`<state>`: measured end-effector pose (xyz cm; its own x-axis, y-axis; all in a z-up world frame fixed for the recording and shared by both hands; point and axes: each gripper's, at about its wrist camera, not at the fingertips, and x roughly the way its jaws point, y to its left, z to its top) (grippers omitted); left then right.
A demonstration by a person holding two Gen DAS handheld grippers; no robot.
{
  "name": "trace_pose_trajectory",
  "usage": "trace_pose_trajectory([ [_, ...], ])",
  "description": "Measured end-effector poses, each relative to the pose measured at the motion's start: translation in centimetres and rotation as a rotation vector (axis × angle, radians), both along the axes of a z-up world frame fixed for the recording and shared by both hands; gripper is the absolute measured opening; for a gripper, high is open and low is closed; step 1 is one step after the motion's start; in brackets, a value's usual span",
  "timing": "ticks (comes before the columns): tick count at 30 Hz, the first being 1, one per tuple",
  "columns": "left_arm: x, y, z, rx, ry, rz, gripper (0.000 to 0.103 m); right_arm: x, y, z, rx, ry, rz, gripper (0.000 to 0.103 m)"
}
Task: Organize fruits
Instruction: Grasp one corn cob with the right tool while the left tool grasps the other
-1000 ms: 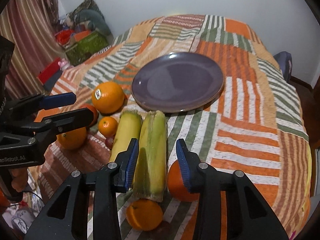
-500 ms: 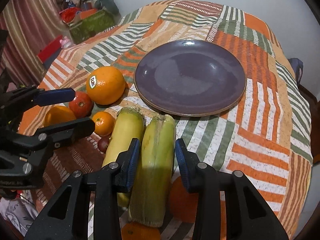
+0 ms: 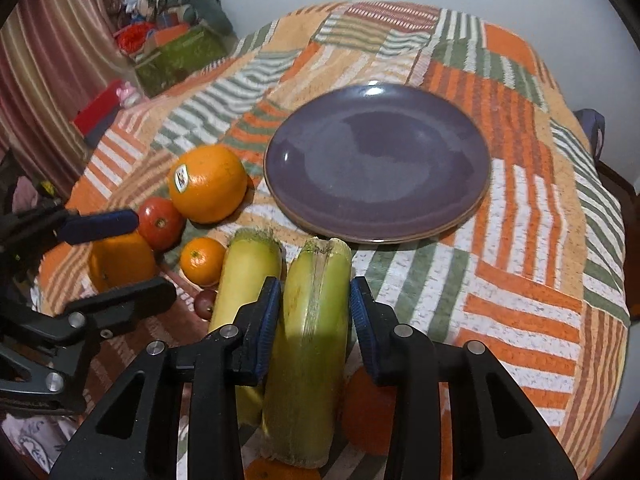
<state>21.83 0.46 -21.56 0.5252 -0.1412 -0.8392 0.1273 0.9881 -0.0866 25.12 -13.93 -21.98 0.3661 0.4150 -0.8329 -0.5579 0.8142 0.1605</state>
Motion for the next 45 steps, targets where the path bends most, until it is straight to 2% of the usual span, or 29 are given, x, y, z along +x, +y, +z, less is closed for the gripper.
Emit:
trace_pose_trajectory([
  [4, -0.4, -1.1, -0.1, -0.01, 0.017, -0.018, 0.067, -0.7, -2.1, 2.3, 0.08, -0.045, -0.041, 0.032],
  [10, -0.8, -3.4, -1.2, -0.031, 0.076, -0.059, 0.066, -2.4, -3.4, 4.5, 0.109, -0.108, -0.057, 0.032],
  [12, -0.8, -4.1, -1.6, -0.04, 0.097, -0.068, 0.056, -2.8, -3.8, 4.8, 0.119, -0.116, -0.06, 0.032],
  [18, -0.2, -5.3, -2.5, -0.069, 0.14, -0.071, 0.051, -3.4, -4.4, 4.9, 0.148, -0.109, -0.066, 0.032],
  [31, 0.1, -5.5, -3.3, -0.059, 0.108, -0.056, 0.052, -3.3, -5.4, 4.7, 0.162, -0.111, -0.096, 0.032],
  [36, -0.6, -4.0, -2.9, -0.075, 0.123, -0.098, 0.038, -3.7, -5.3, 4.7, 0.157, -0.121, -0.089, 0.032],
  [39, -1.3, -2.8, -2.7, -0.057, 0.126, -0.104, 0.037, -3.8, -5.3, 4.6, 0.16, -0.123, -0.085, 0.032],
  [45, -0.8, -2.6, -2.9, -0.077, 0.163, -0.1, 0.036, -4.1, -5.0, 4.4, 0.156, -0.137, -0.081, 0.032],
])
